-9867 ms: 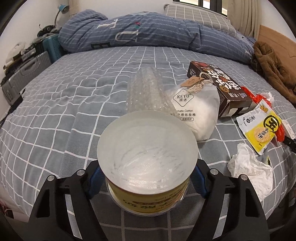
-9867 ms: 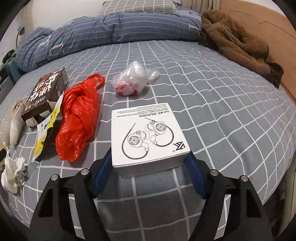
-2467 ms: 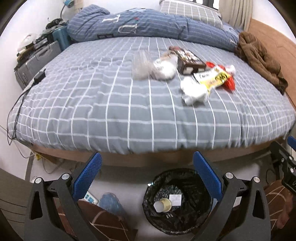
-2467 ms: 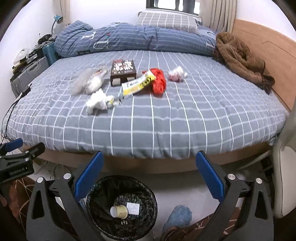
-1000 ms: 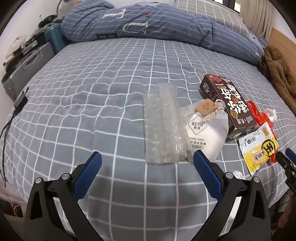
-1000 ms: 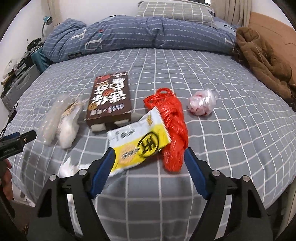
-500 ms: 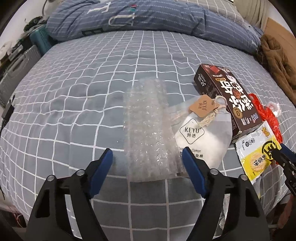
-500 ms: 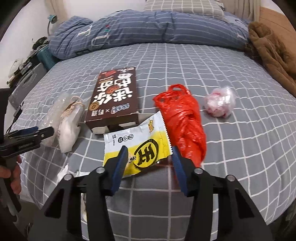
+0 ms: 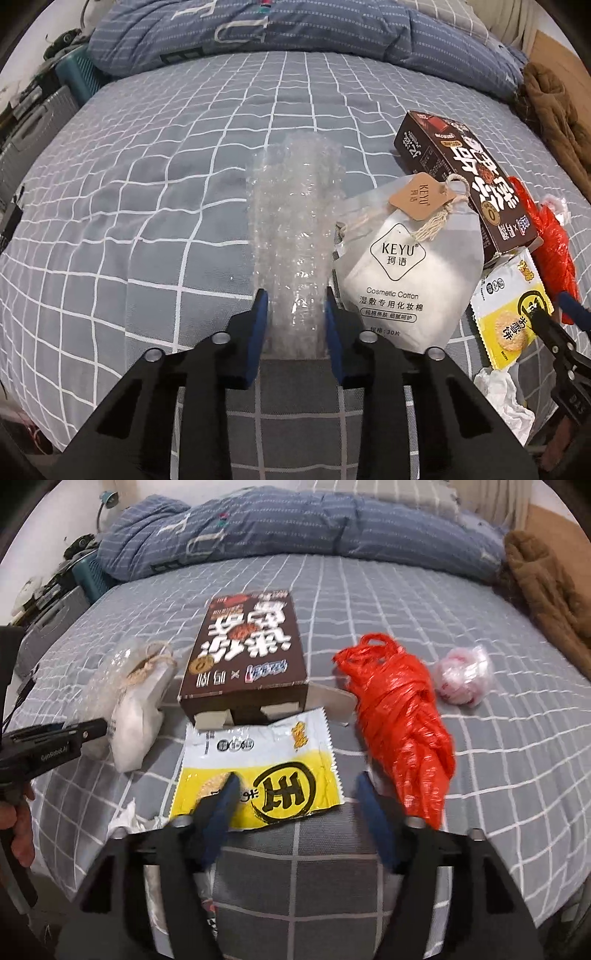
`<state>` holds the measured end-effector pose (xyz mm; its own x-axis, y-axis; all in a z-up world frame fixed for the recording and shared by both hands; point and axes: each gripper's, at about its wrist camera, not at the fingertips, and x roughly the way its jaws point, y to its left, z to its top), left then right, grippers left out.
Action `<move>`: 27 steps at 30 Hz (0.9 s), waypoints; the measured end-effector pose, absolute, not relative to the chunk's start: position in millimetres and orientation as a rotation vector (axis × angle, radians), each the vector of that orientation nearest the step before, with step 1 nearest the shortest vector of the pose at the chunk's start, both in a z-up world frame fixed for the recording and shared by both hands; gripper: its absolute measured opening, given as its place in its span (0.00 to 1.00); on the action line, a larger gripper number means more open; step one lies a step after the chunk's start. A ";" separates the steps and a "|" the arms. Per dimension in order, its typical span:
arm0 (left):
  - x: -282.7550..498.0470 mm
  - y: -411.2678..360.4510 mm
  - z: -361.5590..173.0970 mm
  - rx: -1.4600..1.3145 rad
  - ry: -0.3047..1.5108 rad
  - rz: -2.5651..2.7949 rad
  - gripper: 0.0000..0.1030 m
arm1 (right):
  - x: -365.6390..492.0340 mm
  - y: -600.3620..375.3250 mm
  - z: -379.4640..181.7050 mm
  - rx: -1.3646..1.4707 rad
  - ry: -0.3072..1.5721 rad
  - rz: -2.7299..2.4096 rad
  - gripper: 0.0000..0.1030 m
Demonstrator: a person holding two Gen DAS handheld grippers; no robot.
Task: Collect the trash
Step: 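Grasp the bubble-wrap sleeve with the left tool while the right grasps a foil wrapper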
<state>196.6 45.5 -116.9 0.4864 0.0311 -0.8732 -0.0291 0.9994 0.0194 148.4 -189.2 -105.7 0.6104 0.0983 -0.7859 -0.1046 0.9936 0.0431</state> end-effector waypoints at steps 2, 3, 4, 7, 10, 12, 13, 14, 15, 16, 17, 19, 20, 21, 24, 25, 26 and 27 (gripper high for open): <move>195.5 46.2 -116.4 0.002 1.060 0.034 0.24 | 149.8 -181.7 -102.6 -0.020 0.901 0.130 0.75; 195.2 45.9 -116.8 0.006 1.058 0.035 0.23 | 151.9 -177.6 -102.9 -0.027 0.909 0.138 0.77; 195.2 45.3 -117.4 0.007 1.055 0.038 0.22 | 155.6 -173.5 -103.9 -0.030 0.926 0.156 0.78; 193.8 44.5 -119.1 0.011 1.046 0.046 0.22 | 169.7 -162.7 -114.8 -0.048 0.997 0.182 0.78; 192.3 41.9 -119.9 0.021 1.040 0.052 0.21 | 182.3 -157.4 -128.3 -0.049 1.070 0.181 0.78; 191.2 40.2 -120.4 0.031 1.034 0.054 0.21 | 186.8 -156.8 -134.6 -0.045 1.094 0.174 0.78; 190.8 40.1 -120.9 0.032 1.032 0.054 0.21 | 188.2 -155.9 -137.6 -0.047 1.102 0.174 0.78; 190.2 40.6 -121.2 0.031 1.030 0.054 0.21 | 189.3 -155.1 -140.0 -0.051 1.106 0.172 0.78; 189.7 40.9 -121.3 0.028 1.029 0.055 0.21 | 189.5 -154.3 -142.5 -0.057 1.113 0.174 0.76; 189.5 41.2 -121.5 0.025 1.027 0.055 0.21 | 190.4 -152.8 -144.4 -0.069 1.116 0.172 0.74; 189.7 41.2 -121.8 0.024 1.027 0.055 0.21 | 191.0 -152.0 -144.9 -0.075 1.117 0.170 0.73; 189.1 40.6 -121.6 0.028 1.022 0.055 0.21 | 190.0 -152.6 -145.3 -0.080 1.117 0.171 0.61; 188.5 40.9 -121.3 0.028 1.020 0.053 0.20 | 189.7 -153.8 -144.8 -0.078 1.117 0.173 0.59; 187.6 41.5 -121.2 0.026 1.013 0.051 0.20 | 188.7 -154.5 -144.2 -0.076 1.115 0.179 0.52; 186.6 43.4 -120.8 0.018 1.003 0.049 0.19 | 188.7 -153.1 -141.4 -0.081 1.102 0.180 0.38; 185.7 43.8 -120.2 0.018 0.999 0.049 0.19 | 186.2 -151.5 -138.6 -0.081 1.097 0.179 0.35; 184.7 43.8 -119.4 0.018 0.996 0.050 0.18 | 184.9 -149.9 -135.9 -0.077 1.089 0.178 0.33; 183.3 44.1 -117.7 0.019 0.990 0.050 0.18 | 184.5 -149.3 -134.8 -0.070 1.082 0.181 0.31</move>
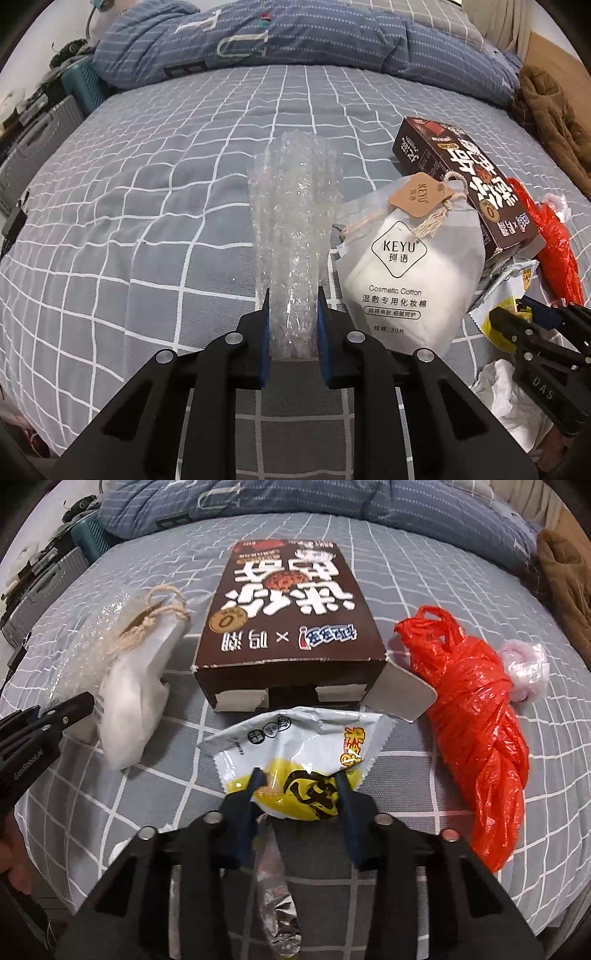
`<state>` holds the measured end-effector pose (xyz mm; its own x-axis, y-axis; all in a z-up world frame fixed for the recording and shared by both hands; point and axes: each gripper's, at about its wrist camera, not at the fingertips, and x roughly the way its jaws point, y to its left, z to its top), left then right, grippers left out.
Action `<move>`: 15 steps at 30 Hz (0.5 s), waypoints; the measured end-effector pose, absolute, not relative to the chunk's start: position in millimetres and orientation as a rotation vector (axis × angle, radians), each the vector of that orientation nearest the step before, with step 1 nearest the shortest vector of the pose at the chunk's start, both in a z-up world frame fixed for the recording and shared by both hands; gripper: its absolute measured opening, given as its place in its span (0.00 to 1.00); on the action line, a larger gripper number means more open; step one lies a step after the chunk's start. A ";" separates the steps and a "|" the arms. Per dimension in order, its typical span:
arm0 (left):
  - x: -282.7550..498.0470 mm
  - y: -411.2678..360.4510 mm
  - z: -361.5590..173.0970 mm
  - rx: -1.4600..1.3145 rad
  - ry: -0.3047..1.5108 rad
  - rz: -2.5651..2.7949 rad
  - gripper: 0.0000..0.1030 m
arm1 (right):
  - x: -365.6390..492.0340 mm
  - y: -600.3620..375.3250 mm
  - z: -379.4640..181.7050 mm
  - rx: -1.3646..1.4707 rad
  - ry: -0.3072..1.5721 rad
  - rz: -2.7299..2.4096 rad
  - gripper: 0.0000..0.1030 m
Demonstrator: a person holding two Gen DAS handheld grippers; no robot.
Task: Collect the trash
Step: 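Grasp the bubble-wrap sleeve with the left tool while the right grasps a foil wrapper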
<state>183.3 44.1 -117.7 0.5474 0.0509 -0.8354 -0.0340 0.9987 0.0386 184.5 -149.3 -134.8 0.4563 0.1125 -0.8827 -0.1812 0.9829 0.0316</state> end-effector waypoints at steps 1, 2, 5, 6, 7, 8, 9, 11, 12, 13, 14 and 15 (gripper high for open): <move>181.8 44.8 -115.9 0.016 0.986 0.051 0.18 | 182.5 -150.0 -133.6 -0.063 1.073 0.180 0.28; 180.3 45.7 -114.2 0.012 0.981 0.049 0.17 | 183.5 -149.3 -132.4 -0.055 1.070 0.175 0.26; 176.5 47.2 -109.1 0.018 0.969 0.053 0.17 | 181.5 -149.7 -127.7 -0.036 1.054 0.172 0.19; 175.3 48.4 -107.2 0.016 0.967 0.053 0.17 | 181.5 -150.4 -126.7 -0.037 1.050 0.170 0.19; 173.7 49.9 -104.7 0.013 0.964 0.055 0.17 | 179.9 -150.0 -126.1 -0.038 1.045 0.169 0.18; 172.9 50.9 -103.2 0.012 0.962 0.057 0.17 | 176.8 -150.2 -124.7 -0.035 1.039 0.169 0.18; 171.3 52.2 -100.7 0.009 0.959 0.059 0.17 | 174.1 -151.7 -122.8 -0.031 1.034 0.169 0.18; 168.2 53.7 -95.6 0.005 0.954 0.060 0.17 | 170.4 -152.5 -119.1 -0.022 1.025 0.169 0.18; 166.8 54.4 -93.8 0.003 0.952 0.060 0.17 | 167.8 -153.6 -116.2 -0.019 1.021 0.171 0.18; 165.3 55.0 -91.2 0.000 0.951 0.060 0.17 | 167.3 -153.9 -113.9 -0.017 1.016 0.170 0.18; 163.5 54.8 -88.7 -0.002 0.949 0.060 0.17 | 167.1 -154.7 -112.1 -0.015 1.011 0.171 0.18; 161.0 54.4 -85.1 -0.006 0.944 0.061 0.17 | 167.0 -155.2 -109.7 -0.015 1.008 0.172 0.18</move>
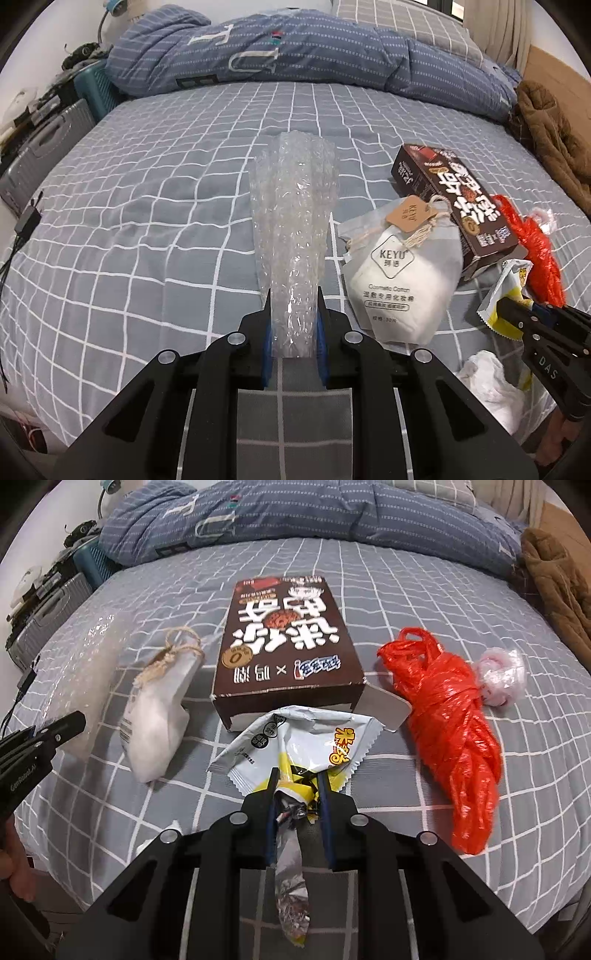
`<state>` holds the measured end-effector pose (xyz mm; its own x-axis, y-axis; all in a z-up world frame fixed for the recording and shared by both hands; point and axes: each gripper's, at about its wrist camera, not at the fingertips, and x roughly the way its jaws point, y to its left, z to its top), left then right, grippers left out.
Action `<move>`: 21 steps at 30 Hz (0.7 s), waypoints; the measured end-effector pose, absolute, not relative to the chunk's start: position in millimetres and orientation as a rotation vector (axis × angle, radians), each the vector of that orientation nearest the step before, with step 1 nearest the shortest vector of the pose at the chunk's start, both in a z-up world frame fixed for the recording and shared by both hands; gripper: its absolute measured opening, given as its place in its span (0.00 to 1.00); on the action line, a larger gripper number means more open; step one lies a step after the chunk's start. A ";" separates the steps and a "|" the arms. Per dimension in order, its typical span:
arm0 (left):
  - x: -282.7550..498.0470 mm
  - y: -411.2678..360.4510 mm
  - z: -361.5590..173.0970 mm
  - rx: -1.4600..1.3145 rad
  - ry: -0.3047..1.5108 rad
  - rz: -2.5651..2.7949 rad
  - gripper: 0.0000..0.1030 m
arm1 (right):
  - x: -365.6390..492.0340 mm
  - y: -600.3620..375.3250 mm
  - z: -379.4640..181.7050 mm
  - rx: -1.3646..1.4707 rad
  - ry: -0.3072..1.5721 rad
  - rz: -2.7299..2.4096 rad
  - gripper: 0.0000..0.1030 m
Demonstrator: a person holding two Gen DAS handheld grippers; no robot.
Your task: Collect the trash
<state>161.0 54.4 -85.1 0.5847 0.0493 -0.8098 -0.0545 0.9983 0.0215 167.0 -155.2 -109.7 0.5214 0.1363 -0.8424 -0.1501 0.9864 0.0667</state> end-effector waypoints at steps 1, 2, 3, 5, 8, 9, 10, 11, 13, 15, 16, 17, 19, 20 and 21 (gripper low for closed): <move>159.9 53.4 -83.3 -0.007 0.942 0.059 0.17 | 165.9 -156.0 -106.6 -0.014 1.004 0.172 0.18; 157.5 52.3 -80.5 -0.009 0.937 0.056 0.17 | 163.8 -156.6 -102.3 -0.015 0.997 0.171 0.18; 155.0 50.4 -77.6 -0.009 0.931 0.051 0.17 | 163.2 -156.9 -100.8 -0.014 0.992 0.170 0.18; 150.8 47.5 -73.9 -0.005 0.925 0.048 0.17 | 158.0 -157.3 -96.2 -0.013 0.987 0.169 0.18; 143.3 43.4 -67.3 -0.013 0.918 0.041 0.17 | 151.1 -159.1 -88.2 -0.017 0.974 0.166 0.18; 139.9 42.4 -64.9 -0.016 0.916 0.042 0.17 | 148.9 -159.6 -85.8 -0.017 0.970 0.165 0.18; 137.3 42.0 -63.2 -0.020 0.915 0.043 0.17 | 145.4 -160.5 -83.3 -0.016 0.966 0.165 0.18; 134.9 41.3 -61.4 -0.024 0.915 0.044 0.17 | 142.1 -161.9 -80.1 -0.016 0.960 0.164 0.18; 128.2 38.7 -55.4 -0.024 0.906 0.042 0.17 | 136.4 -163.5 -75.5 -0.015 0.952 0.162 0.18; 121.5 37.2 -49.0 -0.027 0.898 0.038 0.17 | 129.9 -165.6 -69.6 -0.011 0.944 0.163 0.18; 118.7 36.9 -46.0 -0.031 0.894 0.038 0.17 | 129.1 -166.1 -67.4 -0.008 0.944 0.164 0.18; 115.2 37.1 -42.5 -0.040 0.892 0.037 0.17 | 126.2 -167.0 -64.9 -0.005 0.944 0.165 0.18; 110.2 36.3 -38.2 -0.047 0.890 0.034 0.17 | 119.1 -167.7 -60.2 -0.007 0.939 0.165 0.18; 107.4 35.1 -36.3 -0.046 0.888 0.034 0.17 | 115.0 -167.9 -58.0 -0.007 0.935 0.166 0.18; 103.0 33.9 -33.7 -0.046 0.885 0.032 0.17 | 110.5 -168.1 -54.8 -0.010 0.930 0.165 0.18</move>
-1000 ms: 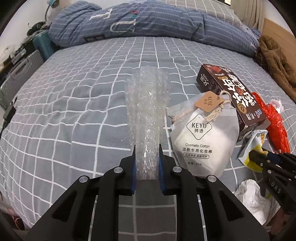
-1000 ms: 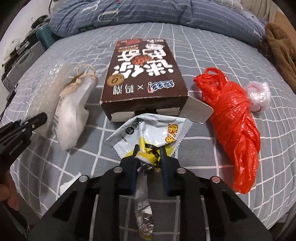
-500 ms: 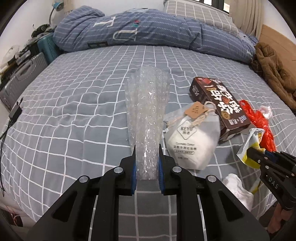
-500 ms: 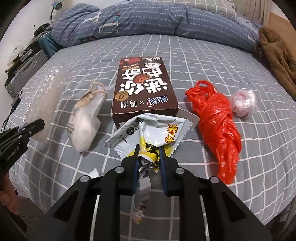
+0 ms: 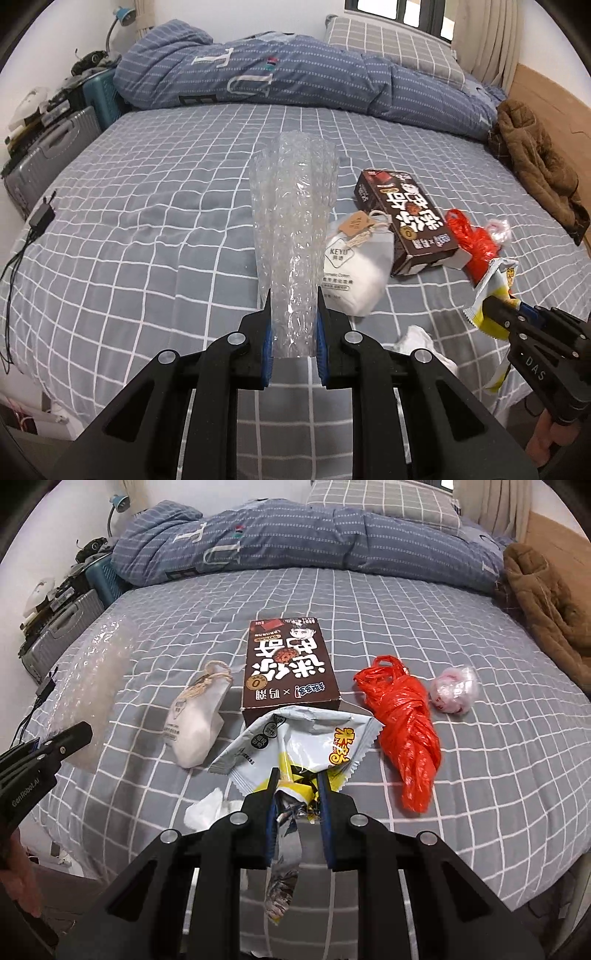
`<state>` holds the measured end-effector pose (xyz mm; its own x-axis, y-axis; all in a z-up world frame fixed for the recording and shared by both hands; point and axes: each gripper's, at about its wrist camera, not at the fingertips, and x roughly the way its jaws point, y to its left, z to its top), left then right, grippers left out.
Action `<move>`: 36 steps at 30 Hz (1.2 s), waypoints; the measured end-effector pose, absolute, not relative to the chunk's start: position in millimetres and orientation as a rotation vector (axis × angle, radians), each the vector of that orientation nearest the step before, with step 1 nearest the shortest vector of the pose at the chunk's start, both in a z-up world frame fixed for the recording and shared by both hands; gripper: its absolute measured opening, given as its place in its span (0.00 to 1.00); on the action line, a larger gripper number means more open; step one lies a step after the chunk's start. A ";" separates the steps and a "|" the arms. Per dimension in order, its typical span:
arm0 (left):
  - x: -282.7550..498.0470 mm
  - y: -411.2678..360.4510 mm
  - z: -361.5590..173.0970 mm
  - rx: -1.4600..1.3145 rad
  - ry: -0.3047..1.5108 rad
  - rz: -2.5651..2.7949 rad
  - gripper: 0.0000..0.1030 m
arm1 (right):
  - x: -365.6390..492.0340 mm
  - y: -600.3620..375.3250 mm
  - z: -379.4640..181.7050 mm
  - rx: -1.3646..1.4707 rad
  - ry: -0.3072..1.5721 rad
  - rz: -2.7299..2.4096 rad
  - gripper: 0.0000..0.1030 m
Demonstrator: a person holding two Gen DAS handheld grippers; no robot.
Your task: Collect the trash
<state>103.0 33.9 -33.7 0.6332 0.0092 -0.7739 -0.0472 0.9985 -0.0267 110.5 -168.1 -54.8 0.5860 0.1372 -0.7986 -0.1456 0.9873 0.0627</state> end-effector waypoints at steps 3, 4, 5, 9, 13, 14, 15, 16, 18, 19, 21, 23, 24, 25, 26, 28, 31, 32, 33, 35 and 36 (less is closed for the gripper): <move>93.4 31.6 -28.8 -0.049 0.885 0.035 0.17 | 99.0 -169.1 -47.1 -0.013 0.923 0.163 0.18; 90.0 30.4 -28.0 -0.047 0.890 0.036 0.17 | 96.4 -169.9 -45.4 -0.012 0.921 0.163 0.18; 86.2 29.4 -27.0 -0.046 0.891 0.035 0.17 | 91.8 -171.3 -42.6 -0.009 0.918 0.162 0.18; 71.3 25.8 -21.3 -0.046 0.886 0.028 0.17 | 77.6 -175.1 -33.9 0.003 0.908 0.165 0.18; 56.1 22.5 -15.8 -0.050 0.881 0.020 0.17 | 61.7 -176.2 -28.0 0.008 0.900 0.170 0.18; 52.7 22.4 -15.2 -0.053 0.884 0.020 0.17 | 56.1 -176.9 -25.7 0.012 0.896 0.177 0.18; 48.3 22.0 -14.7 -0.060 0.887 0.017 0.17 | 52.3 -177.4 -23.9 0.012 0.892 0.183 0.18; 44.5 21.8 -14.3 -0.064 0.888 0.015 0.17 | 48.6 -177.6 -22.4 0.009 0.888 0.187 0.18; 36.4 20.0 -14.4 -0.062 0.892 0.014 0.17 | 39.6 -178.4 -17.8 0.004 0.877 0.203 0.18; 32.5 19.5 -14.7 -0.061 0.895 0.012 0.17 | 35.1 -179.0 -15.3 0.001 0.872 0.205 0.18; 24.7 18.5 -15.0 -0.061 0.898 0.010 0.17 | 28.9 -179.5 -11.2 -0.002 0.866 0.209 0.18; 16.4 17.4 -14.1 -0.067 0.896 0.005 0.17 | 21.1 -180.5 -6.9 -0.003 0.859 0.210 0.18; 12.6 16.6 -13.1 -0.068 0.895 0.003 0.17 | 16.4 -181.2 -4.8 -0.003 0.855 0.210 0.18; 9.7 15.9 -12.1 -0.069 0.893 0.001 0.17 | 14.0 -181.3 -3.4 -0.003 0.854 0.211 0.18; 5.0 14.2 -10.9 -0.069 0.892 -0.005 0.17 | 9.6 -182.1 -1.8 -0.003 0.850 0.211 0.18; -1.7 11.9 -9.2 -0.070 0.888 -0.014 0.17 | 2.6 -183.1 1.1 -0.004 0.846 0.213 0.18; -13.8 7.9 -5.8 -0.070 0.883 -0.026 0.17 | -8.4 -186.0 4.2 -0.001 0.840 0.210 0.18; -16.8 7.1 -5.2 -0.071 0.882 -0.028 0.17 | -12.9 -186.8 4.4 0.000 0.840 0.208 0.18; -21.9 5.3 -4.3 -0.073 0.881 -0.032 0.17 | -16.4 -187.4 4.1 0.000 0.841 0.208 0.18; -33.1 1.8 -4.1 -0.081 0.881 -0.046 0.17 | -24.9 -187.3 2.8 -0.001 0.846 0.208 0.18; -37.2 0.8 -4.7 -0.082 0.883 -0.052 0.17 | -29.5 -186.9 1.7 -0.006 0.847 0.208 0.18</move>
<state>-37.2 0.8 -4.7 0.6341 -0.0792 -0.7692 0.0118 0.9956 -0.0927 -29.5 -186.9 1.7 0.6428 0.1805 -0.7445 -0.1851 0.9796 0.0777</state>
